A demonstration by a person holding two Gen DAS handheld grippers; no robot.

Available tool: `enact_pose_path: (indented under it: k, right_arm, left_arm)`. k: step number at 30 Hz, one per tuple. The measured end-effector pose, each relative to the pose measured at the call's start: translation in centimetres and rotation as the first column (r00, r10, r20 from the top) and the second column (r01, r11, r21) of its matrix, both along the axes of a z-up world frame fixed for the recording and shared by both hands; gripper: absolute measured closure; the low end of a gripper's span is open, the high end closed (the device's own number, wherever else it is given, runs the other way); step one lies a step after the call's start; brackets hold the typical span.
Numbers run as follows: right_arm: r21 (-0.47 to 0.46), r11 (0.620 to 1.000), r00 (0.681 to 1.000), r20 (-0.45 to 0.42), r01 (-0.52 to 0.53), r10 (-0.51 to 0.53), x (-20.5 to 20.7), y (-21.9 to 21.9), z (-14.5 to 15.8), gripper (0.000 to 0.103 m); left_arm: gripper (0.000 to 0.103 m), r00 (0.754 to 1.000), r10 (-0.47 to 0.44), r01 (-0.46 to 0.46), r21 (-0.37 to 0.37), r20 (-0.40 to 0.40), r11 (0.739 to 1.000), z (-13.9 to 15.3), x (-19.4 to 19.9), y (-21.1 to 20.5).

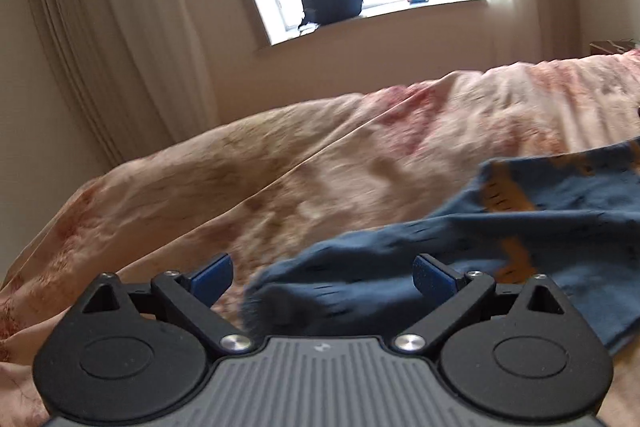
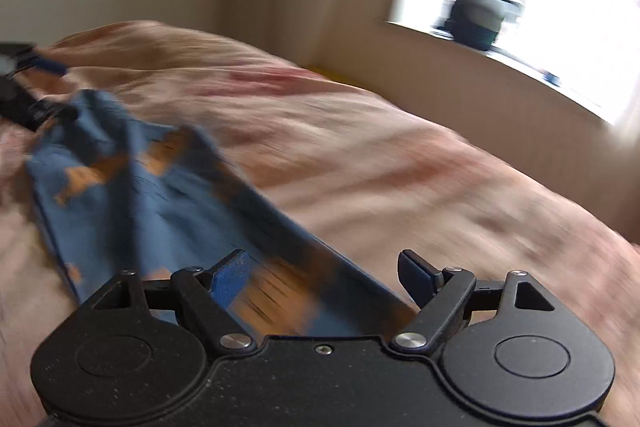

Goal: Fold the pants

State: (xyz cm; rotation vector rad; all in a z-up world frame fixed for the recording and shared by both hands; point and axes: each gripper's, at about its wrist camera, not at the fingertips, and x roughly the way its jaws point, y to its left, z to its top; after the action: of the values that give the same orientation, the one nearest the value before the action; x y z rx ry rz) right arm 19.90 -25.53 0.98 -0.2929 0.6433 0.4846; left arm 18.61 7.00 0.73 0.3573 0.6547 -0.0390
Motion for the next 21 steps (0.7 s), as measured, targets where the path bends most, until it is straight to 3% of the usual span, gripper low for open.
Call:
enact_pose_path:
  k: [2, 4, 7, 9, 13, 15, 16, 18, 21]
  right_arm:
    - [0.031, 0.998, 0.998, -0.022, -0.050, 0.051, 2.2, 3.3, 0.1, 0.024]
    - [0.077, 0.994, 0.996, -0.048, -0.078, 0.082, 4.4, 6.1, 0.4, 0.031]
    - [0.123, 0.986, 0.989, -0.076, -0.115, 0.125, 7.6, 9.5, 0.6, 0.041]
    - [0.118, 0.984, 0.983, -0.109, -0.132, 0.145, 9.4, 11.4, 0.3, 0.053]
    - [0.074, 0.980, 0.968, -0.158, -0.186, 0.195, 10.5, 13.8, -1.0, 0.068]
    - [0.038, 0.979, 0.968, -0.148, -0.200, 0.203, 10.3, 14.6, -1.4, 0.074]
    - [0.022, 0.980, 0.970, -0.140, -0.197, 0.198, 10.1, 14.8, -1.6, 0.085]
    - [0.016, 0.982, 0.974, -0.131, -0.187, 0.187, 9.9, 14.7, -1.7, 0.091]
    - [0.028, 0.984, 0.978, -0.102, -0.178, 0.180, 9.5, 14.2, -1.4, 0.097]
  left_arm:
    - [0.004, 0.998, 0.031, -0.035, -0.059, -0.062, 0.998, -0.6, 1.3, 2.8]
    - [0.004, 0.989, 0.066, -0.089, -0.182, -0.129, 0.979, -1.2, 2.1, 5.8]
    - [0.005, 0.979, 0.090, -0.155, -0.379, -0.184, 0.912, -2.4, 2.4, 9.2]
    - [0.010, 0.978, 0.082, -0.159, -0.435, -0.192, 0.886, -2.9, 2.3, 10.2]
    - [0.027, 0.978, 0.012, -0.107, -0.454, -0.207, 0.884, -3.7, 3.2, 10.6]
    - [0.052, 0.975, -0.021, -0.088, -0.471, -0.222, 0.878, -3.9, 3.4, 10.6]
    - [0.055, 0.973, -0.016, -0.095, -0.464, -0.230, 0.880, -3.9, 3.5, 10.4]
    - [0.072, 0.978, -0.005, -0.089, -0.434, -0.209, 0.896, -3.4, 3.1, 9.8]
    - [0.080, 0.995, -0.003, -0.032, -0.341, -0.102, 0.939, -1.6, 1.7, 8.1]
